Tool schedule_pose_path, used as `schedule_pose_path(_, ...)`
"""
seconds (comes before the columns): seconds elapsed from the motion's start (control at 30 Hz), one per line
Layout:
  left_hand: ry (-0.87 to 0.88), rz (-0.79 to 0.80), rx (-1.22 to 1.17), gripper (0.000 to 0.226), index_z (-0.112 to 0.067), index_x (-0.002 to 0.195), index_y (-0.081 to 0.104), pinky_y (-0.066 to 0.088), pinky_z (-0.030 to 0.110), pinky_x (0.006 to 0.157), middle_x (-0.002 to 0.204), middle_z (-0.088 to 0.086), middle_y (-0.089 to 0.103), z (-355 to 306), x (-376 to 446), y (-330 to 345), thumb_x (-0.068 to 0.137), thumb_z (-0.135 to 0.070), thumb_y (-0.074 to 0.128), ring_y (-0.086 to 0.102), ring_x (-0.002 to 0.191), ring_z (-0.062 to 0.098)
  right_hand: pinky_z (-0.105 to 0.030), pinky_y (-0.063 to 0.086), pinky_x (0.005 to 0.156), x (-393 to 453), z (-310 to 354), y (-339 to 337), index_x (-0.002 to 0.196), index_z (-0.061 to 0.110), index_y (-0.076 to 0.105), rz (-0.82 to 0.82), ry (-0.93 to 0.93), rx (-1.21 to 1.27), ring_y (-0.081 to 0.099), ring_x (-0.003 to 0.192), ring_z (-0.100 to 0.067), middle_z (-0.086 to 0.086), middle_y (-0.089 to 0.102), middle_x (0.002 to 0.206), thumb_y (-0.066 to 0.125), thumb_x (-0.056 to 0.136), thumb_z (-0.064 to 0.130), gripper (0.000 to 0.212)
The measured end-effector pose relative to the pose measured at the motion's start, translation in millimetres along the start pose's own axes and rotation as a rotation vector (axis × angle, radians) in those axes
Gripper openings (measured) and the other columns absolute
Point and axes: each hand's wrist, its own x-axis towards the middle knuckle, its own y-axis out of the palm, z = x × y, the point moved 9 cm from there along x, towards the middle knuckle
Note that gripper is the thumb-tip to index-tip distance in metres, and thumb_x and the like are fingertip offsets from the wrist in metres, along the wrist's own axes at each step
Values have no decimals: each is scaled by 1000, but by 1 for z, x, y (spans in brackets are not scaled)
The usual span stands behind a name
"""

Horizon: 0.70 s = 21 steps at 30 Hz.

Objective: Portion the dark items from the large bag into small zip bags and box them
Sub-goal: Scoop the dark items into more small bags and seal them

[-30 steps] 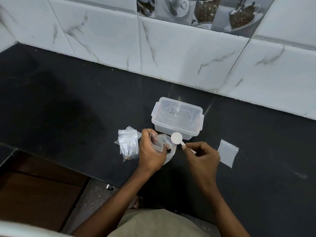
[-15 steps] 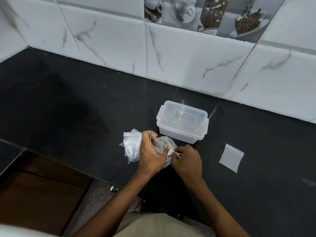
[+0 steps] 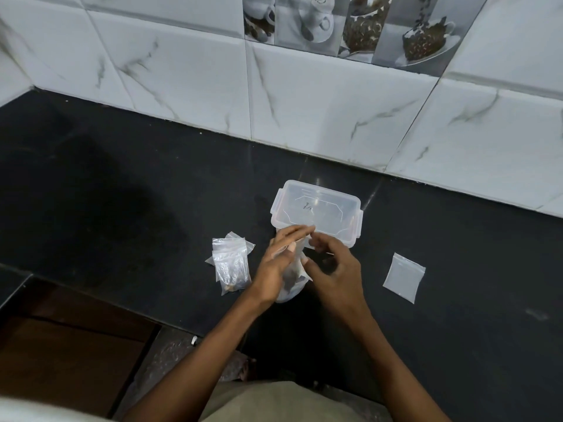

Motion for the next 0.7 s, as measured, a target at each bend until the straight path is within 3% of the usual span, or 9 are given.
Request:
schedule_pose_path(0.07, 37, 68, -106, 44, 5, 144, 47, 44, 19, 103, 157, 12, 35, -10, 3, 7, 105, -9, 33, 50, 135, 2, -27, 57, 89, 5, -1, 5, 128, 19, 63, 80, 78, 152, 70, 105, -12, 4, 73, 113, 75, 89, 11, 41)
schedule_pose_path(0.13, -11, 157, -256, 46, 3, 145, 47, 45, 23, 106, 161, 6, 31, -5, 6, 14, 104, -13, 34, 46, 140, 8, -36, 59, 86, 10, 3, 4, 118, 12, 69, 91, 88, 276, 74, 97, -21, -4, 76, 102, 74, 90, 7, 28)
schedule_pose_path(0.2, -40, 161, -270, 47, -3, 144, 52, 44, 34, 112, 157, 9, 37, 1, 11, 13, 101, -21, 44, 46, 142, 21, -36, 60, 81, 12, 7, -2, 101, 5, 75, 55, 82, 332, 75, 88, -25, -7, 78, 92, 73, 90, 3, 11)
schedule_pose_path(0.27, -95, 117, -310, 44, -4, 136, 57, 49, 42, 107, 141, 22, 53, 6, 16, 8, 95, -20, 57, 58, 127, 33, -33, 59, 74, 13, 6, -11, 92, 5, 76, -11, 99, 338, 75, 81, -22, -7, 77, 85, 75, 89, 4, 3)
schedule_pose_path(0.37, -137, -40, -307, 12, -2, 106, 63, 57, 34, 79, 95, 9, 70, 10, 19, -7, 94, -3, 64, 68, 89, 20, -31, 59, 67, 16, 4, -24, 89, 7, 75, -101, 137, 391, 73, 77, -20, -8, 76, 83, 76, 88, 5, 2)
schedule_pose_path(0.43, -124, -100, -234, 9, -7, 89, 63, 54, 33, 73, 78, -3, 68, 9, 21, -14, 93, 1, 65, 65, 76, 10, -27, 58, 66, 19, 8, -31, 89, 6, 75, -119, 132, 401, 73, 77, -20, -10, 75, 85, 75, 88, 5, 1)
schedule_pose_path(0.5, -120, -111, -217, 14, -9, 84, 64, 54, 30, 70, 73, -7, 68, 6, 23, -15, 92, 2, 66, 65, 72, 7, -23, 56, 63, 21, 14, -35, 87, 2, 74, -102, 110, 387, 71, 75, -19, -12, 75, 84, 73, 90, 4, 3)
schedule_pose_path(0.6, -98, -134, -235, 13, -6, 84, 63, 56, 23, 71, 74, -5, 68, 0, 25, -16, 90, 5, 66, 65, 72, 7, -31, 61, 64, 23, 20, -40, 85, 7, 76, -87, 75, 273, 73, 77, -25, -6, 76, 82, 74, 90, 6, 5)
schedule_pose_path(0.7, -50, -120, -243, 6, 0, 88, 64, 56, 22, 72, 79, 3, 67, -6, 28, -13, 89, 3, 69, 65, 75, 9, -23, 55, 61, 24, 25, -43, 82, 15, 76, -104, 24, 111, 71, 72, -16, 4, 75, 78, 75, 88, 8, 9)
